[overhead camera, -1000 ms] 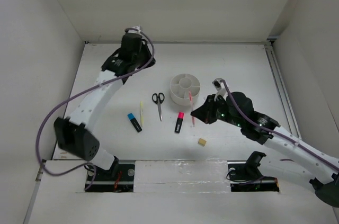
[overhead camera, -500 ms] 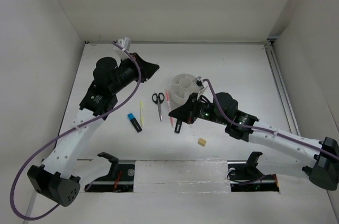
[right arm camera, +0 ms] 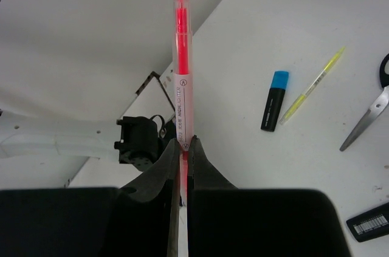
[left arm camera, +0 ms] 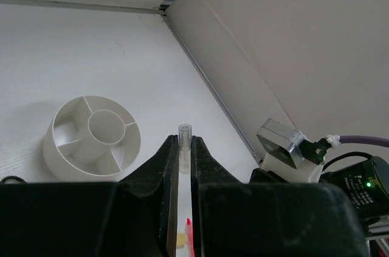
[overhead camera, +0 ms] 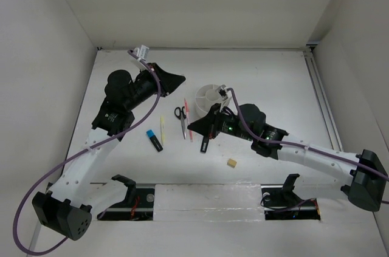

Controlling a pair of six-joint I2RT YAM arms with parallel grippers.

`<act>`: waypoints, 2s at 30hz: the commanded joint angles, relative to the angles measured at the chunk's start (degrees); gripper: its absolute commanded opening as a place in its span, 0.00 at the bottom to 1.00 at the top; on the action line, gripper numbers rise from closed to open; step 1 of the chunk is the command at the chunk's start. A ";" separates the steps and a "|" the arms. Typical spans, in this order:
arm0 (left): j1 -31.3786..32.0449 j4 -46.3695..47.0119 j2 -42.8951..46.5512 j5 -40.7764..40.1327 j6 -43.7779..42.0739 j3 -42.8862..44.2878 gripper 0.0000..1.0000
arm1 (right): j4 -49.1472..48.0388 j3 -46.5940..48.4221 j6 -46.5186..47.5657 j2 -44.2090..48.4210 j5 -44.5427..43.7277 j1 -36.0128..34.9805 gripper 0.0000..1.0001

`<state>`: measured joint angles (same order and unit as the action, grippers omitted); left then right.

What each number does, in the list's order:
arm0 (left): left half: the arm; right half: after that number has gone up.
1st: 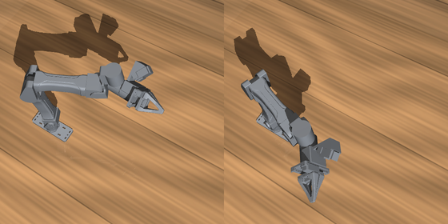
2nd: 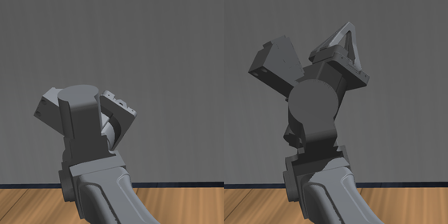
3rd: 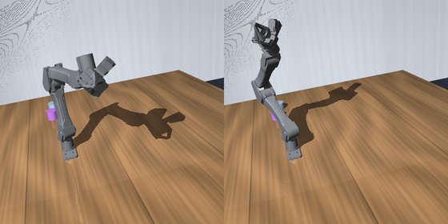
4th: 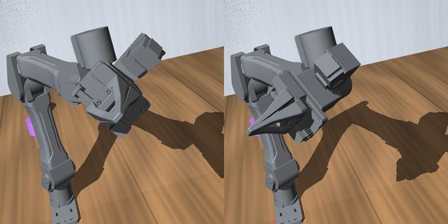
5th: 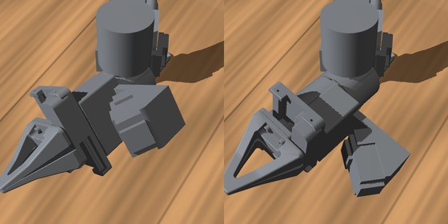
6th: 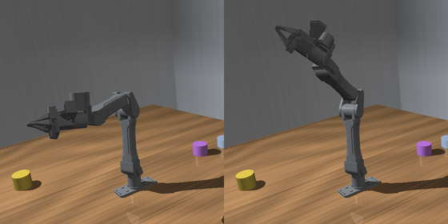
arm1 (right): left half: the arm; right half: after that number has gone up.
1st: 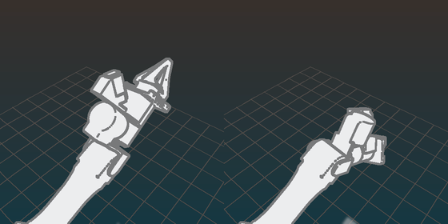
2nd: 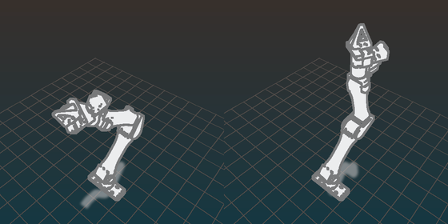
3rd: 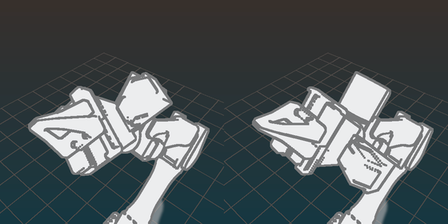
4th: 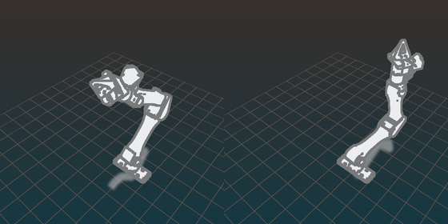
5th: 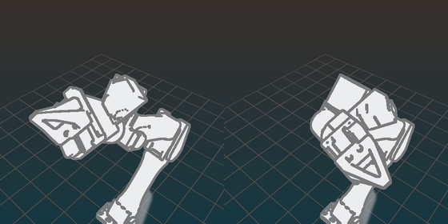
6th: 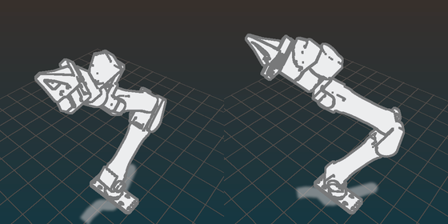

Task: Sort the stationery into containers
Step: Close the pen cap on the pen.

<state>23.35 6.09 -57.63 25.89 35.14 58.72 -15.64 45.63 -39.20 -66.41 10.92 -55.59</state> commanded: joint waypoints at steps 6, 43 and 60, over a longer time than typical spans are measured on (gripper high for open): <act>-0.24 4.11 1.64 2.32 1.08 -0.18 0.00 | -2.12 5.44 2.64 -0.74 -3.62 -0.39 0.00; -0.77 5.78 0.59 2.06 1.60 -1.77 0.00 | -0.88 8.95 2.64 -3.90 -2.48 2.51 0.00; -0.77 6.83 -0.47 -0.23 1.60 -0.19 0.00 | -1.41 7.28 1.50 -3.37 -1.78 2.51 0.00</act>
<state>22.76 8.91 -57.89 26.09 36.56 56.97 -14.55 51.92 -37.52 -70.61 8.01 -53.28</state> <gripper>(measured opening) 0.034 0.060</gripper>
